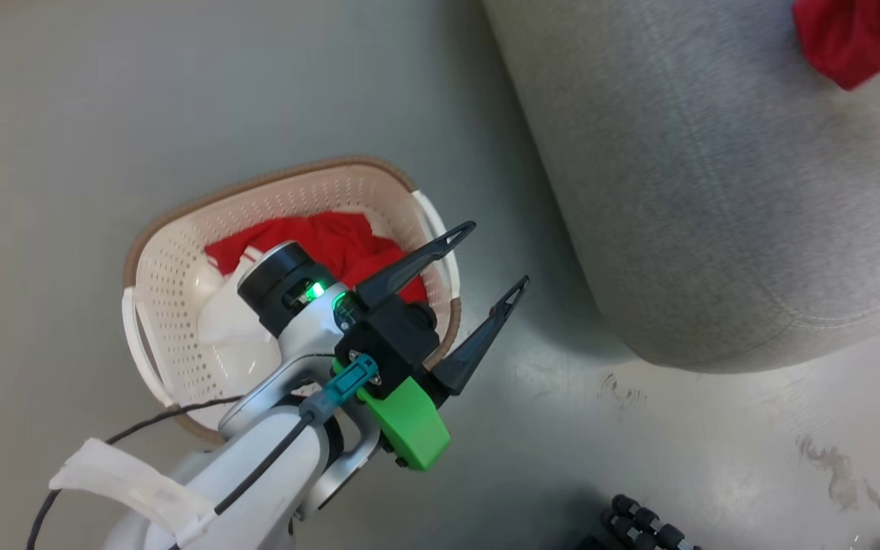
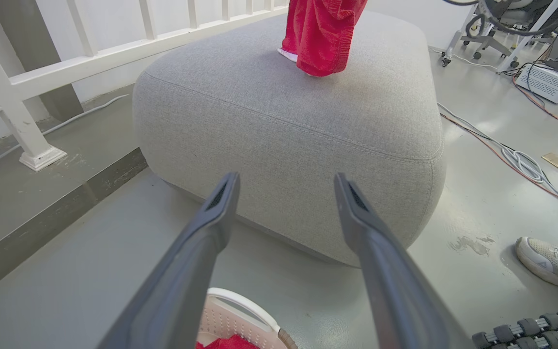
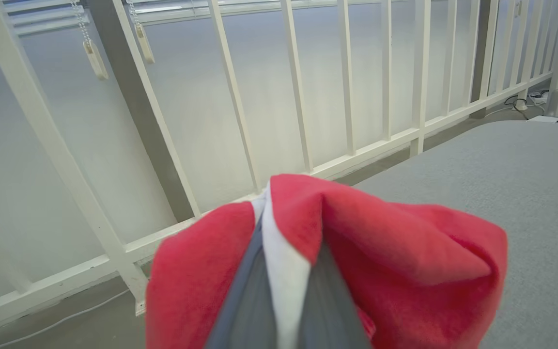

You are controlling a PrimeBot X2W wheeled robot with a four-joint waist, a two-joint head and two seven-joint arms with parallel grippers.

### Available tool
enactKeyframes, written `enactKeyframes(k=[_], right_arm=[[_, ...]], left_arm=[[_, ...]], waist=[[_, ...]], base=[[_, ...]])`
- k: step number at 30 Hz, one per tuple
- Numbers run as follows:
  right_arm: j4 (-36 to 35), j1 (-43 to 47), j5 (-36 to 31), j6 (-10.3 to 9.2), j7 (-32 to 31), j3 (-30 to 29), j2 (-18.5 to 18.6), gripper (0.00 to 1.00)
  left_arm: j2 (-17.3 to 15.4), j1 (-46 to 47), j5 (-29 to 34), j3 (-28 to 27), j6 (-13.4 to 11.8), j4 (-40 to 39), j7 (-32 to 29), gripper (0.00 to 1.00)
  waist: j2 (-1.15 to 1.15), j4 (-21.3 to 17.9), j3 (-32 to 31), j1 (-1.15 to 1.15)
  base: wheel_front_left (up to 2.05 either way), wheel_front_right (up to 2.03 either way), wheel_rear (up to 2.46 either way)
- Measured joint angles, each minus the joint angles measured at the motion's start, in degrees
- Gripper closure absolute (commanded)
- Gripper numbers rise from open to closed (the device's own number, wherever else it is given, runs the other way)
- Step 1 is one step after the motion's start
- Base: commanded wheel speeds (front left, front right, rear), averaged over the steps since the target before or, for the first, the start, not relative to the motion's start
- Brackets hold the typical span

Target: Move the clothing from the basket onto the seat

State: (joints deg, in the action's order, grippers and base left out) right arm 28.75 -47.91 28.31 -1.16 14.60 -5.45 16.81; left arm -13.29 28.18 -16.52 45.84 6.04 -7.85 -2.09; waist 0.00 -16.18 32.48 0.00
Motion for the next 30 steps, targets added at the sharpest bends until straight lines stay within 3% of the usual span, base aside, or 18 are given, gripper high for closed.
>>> enactKeyframes(k=[11,18,19,20,21,30], right_arm=[[11.5,0.1,0.7,0.04,0.0,-1.0,-1.7,1.0],[14.4,0.1,1.0,0.6,0.0,-1.9,-2.5,1.0],[14.5,0.0,1.0,0.65,0.0,-2.0,-2.5,0.63],[14.6,-0.1,1.0,0.65,0.0,-2.2,-2.5,0.37],[14.6,-0.1,1.0,0.66,0.0,-2.4,-2.5,0.0],[16.5,0.5,-0.7,2.66,0.0,-2.6,-2.4,0.0]], left_arm=[[-0.6,1.8,0.1,-0.3,0.1,0.5,-0.4,0.0],[-0.6,2.2,0.1,-0.2,0.1,1.3,-0.3,0.0],[-0.7,2.4,0.1,-0.2,0.2,1.4,-0.3,0.0],[-0.7,2.5,0.1,-0.2,0.3,1.6,0.1,0.0],[-0.7,2.5,0.1,-0.2,0.3,1.9,0.3,0.0],[-0.6,2.5,-0.8,0.3,0.6,3.7,2.5,0.0]], waist=[[0.0,2.0,4.5,0.0],[0.0,2.0,5.0,0.0],[0.0,2.0,4.9,0.0],[0.0,2.0,4.9,0.0],[0.0,2.0,4.7,0.0],[0.0,2.4,2.5,0.0]], base=[[0.0,0.0,0.0],[0.0,0.0,0.0],[0.0,0.0,0.0],[0.0,0.0,0.0],[0.0,0.0,0.0],[0.0,0.0,0.0]])
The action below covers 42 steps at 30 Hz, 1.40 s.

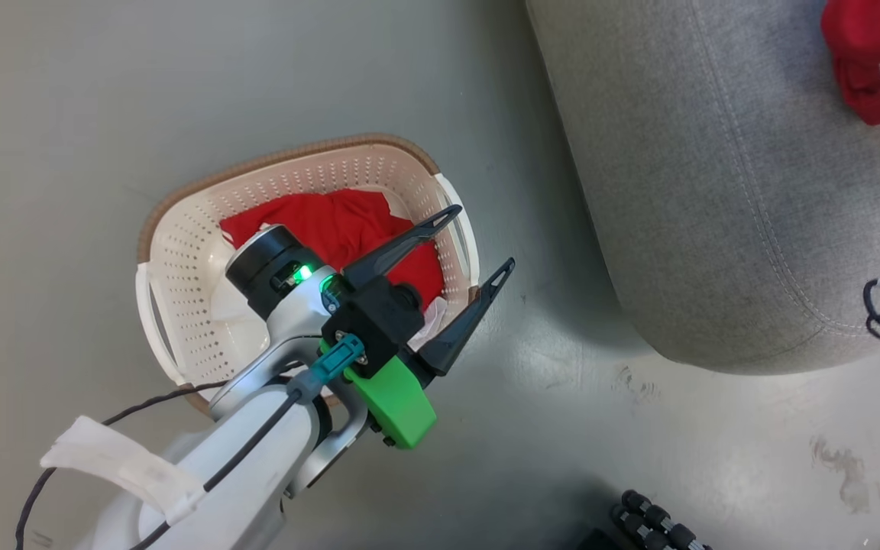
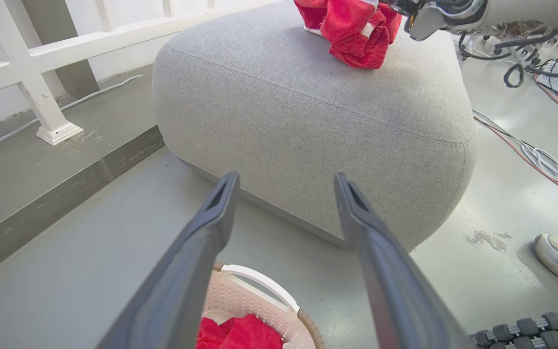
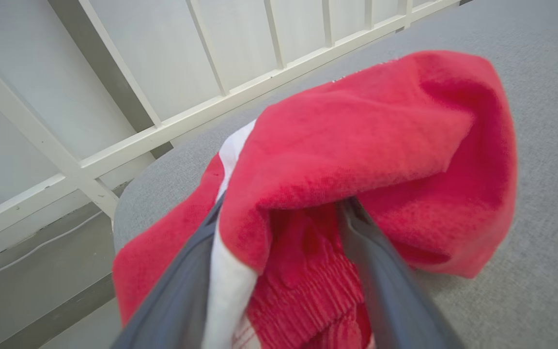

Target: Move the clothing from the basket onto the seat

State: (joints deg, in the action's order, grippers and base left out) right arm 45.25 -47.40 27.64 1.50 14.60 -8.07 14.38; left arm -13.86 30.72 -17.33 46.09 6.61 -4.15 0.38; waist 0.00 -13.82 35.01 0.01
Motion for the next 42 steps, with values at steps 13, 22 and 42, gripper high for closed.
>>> enactKeyframes(k=[13,22,42], right_arm=[[-0.1,7.2,-3.8,3.24,0.0,3.6,-3.2,0.0],[-4.0,11.4,-7.2,4.05,0.0,6.8,-4.5,0.0],[-17.9,22.1,-12.9,5.05,0.0,15.9,-8.8,0.0]], left_arm=[[0.2,-1.2,-1.8,-1.3,-0.1,4.3,3.5,0.0],[0.6,-3.3,-2.7,-1.9,-0.7,7.2,5.8,0.0],[3.1,-10.4,-7.1,-8.1,-7.0,12.4,11.1,0.0]], waist=[[0.0,0.3,-5.3,0.0],[0.0,0.8,-9.3,0.0],[0.0,7.2,-19.0,-0.01]], base=[[0.0,0.0,0.0],[0.0,0.0,0.0],[0.0,0.0,0.0]])
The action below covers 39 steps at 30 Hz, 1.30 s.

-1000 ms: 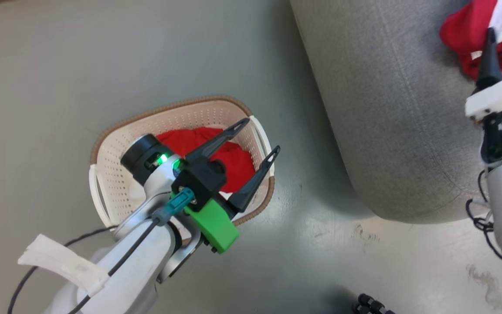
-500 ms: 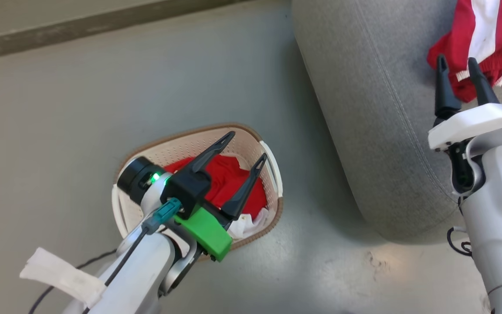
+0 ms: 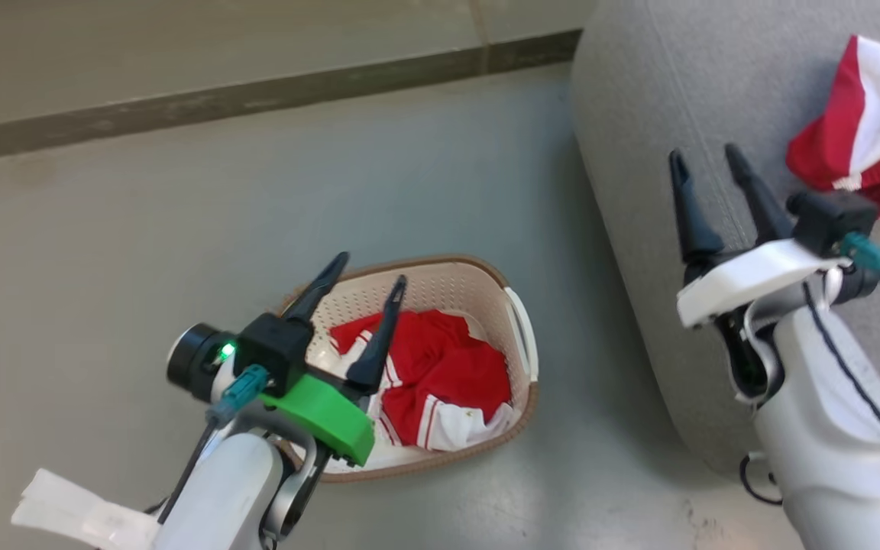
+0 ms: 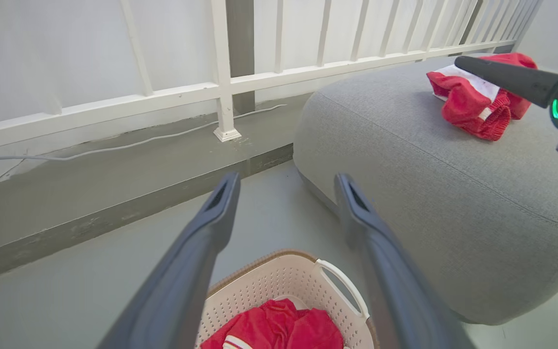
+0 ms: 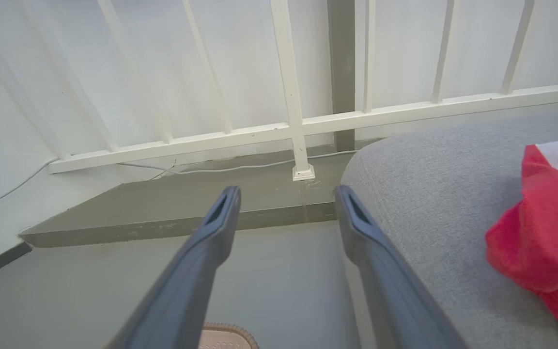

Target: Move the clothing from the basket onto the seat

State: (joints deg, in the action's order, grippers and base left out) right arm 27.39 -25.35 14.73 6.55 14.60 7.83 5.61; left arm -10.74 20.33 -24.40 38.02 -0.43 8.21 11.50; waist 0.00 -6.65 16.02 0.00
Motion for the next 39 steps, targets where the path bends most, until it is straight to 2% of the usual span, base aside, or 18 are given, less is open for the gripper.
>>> enactKeyframes(k=[4,11,23,39], right_arm=[[-2.1,3.1,-0.6,0.09,0.0,2.4,-0.4,0.0],[-3.4,7.4,-0.8,0.16,0.0,3.7,-0.7,0.0],[-5.3,12.5,-1.7,-0.14,0.0,4.6,-1.2,0.0],[-9.4,16.6,-2.6,-3.12,0.0,4.2,-1.2,0.0]], left_arm=[[0.0,-2.4,-0.7,-2.4,-2.1,1.1,0.7,0.0],[0.0,-5.0,-2.3,-4.2,-3.7,2.2,1.2,0.0],[-1.2,-8.9,-2.6,-7.1,-5.1,2.4,1.7,0.0],[-1.2,-12.5,-2.1,-10.4,-5.7,0.3,2.2,0.0]], waist=[[0.0,2.1,-2.7,0.0],[0.0,4.0,-5.9,0.0],[0.0,5.9,-10.1,0.0],[0.0,5.7,-12.5,0.0]], base=[[0.0,0.0,0.0],[0.0,0.0,0.0],[0.0,0.0,0.0],[0.0,0.0,0.0]])
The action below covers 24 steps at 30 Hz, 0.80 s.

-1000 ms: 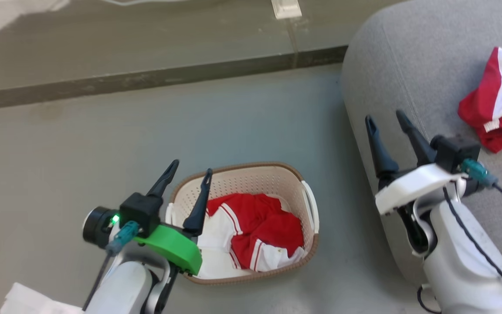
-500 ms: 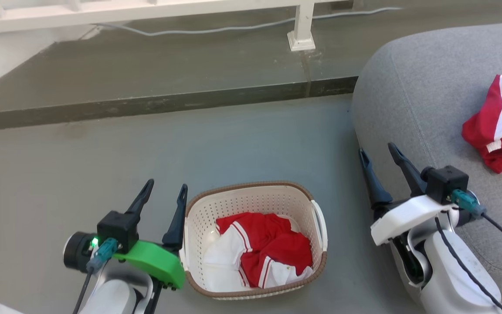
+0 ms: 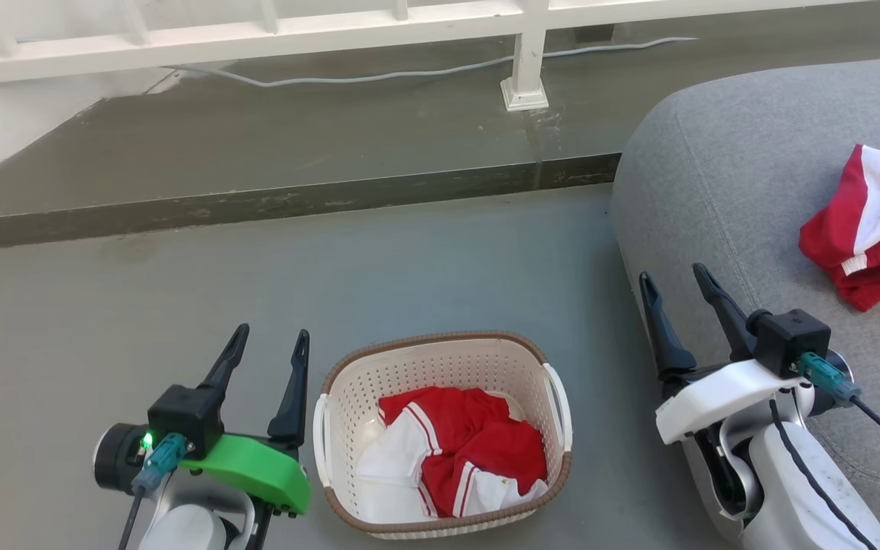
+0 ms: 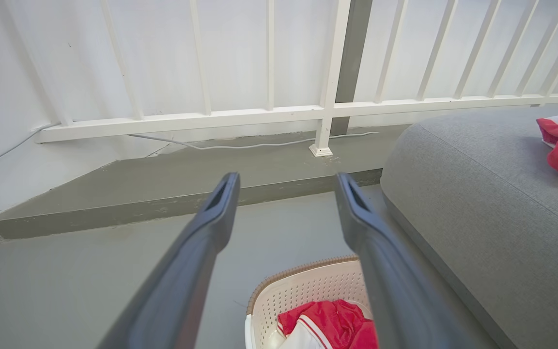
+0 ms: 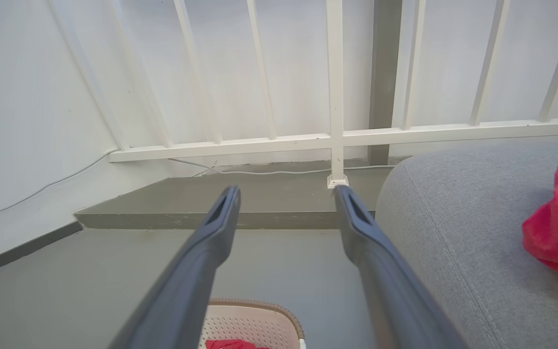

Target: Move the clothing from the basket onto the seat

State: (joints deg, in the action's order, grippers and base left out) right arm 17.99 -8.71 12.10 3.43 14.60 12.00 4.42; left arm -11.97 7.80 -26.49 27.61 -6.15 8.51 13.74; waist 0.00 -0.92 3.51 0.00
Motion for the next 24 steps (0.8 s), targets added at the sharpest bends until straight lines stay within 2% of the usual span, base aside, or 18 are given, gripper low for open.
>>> enactKeyframes(k=[24], right_arm=[[-4.8,2.4,0.0,-1.03,-1.0,-0.1,0.3,0.0]], left_arm=[[0.2,-3.0,0.6,-1.7,-0.5,-2.0,0.0,0.0]], waist=[[0.0,-0.1,0.3,0.0]], base=[[0.0,0.0,0.0]])
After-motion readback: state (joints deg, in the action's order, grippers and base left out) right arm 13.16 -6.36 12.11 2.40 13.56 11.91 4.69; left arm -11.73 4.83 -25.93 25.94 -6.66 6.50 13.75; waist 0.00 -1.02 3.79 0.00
